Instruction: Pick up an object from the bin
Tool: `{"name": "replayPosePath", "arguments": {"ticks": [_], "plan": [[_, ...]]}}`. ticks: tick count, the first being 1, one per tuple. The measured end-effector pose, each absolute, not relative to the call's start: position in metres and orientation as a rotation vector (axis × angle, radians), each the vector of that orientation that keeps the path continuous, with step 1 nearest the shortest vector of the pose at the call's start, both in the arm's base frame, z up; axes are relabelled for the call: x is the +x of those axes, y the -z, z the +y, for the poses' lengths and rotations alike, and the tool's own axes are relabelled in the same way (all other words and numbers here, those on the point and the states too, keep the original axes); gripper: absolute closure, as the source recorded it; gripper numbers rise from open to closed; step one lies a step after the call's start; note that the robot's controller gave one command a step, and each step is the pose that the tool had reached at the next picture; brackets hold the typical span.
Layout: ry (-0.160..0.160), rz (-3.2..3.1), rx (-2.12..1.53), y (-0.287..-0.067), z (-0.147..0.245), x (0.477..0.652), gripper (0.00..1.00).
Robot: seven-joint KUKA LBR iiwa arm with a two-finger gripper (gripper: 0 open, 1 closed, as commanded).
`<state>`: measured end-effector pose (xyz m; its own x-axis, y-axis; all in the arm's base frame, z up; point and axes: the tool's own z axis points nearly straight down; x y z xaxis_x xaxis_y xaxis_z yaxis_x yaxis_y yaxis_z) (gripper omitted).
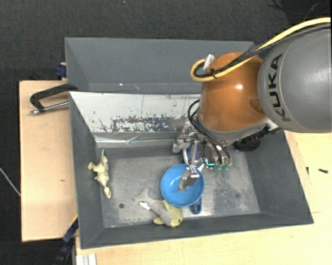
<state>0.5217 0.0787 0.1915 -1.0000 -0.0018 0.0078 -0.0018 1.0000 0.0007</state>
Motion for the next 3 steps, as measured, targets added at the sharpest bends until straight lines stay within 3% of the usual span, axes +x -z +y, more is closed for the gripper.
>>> {"name": "replayPosePath", "arguments": {"ticks": [1,2,3], "plan": [[0.002,-3.133,0.32,-0.083,0.081,0.526,0.0],[0.003,-3.132,0.319,-0.084,0.081,0.527,1.0],[0.0,-3.141,0.323,-0.214,0.052,0.553,1.0]]}}
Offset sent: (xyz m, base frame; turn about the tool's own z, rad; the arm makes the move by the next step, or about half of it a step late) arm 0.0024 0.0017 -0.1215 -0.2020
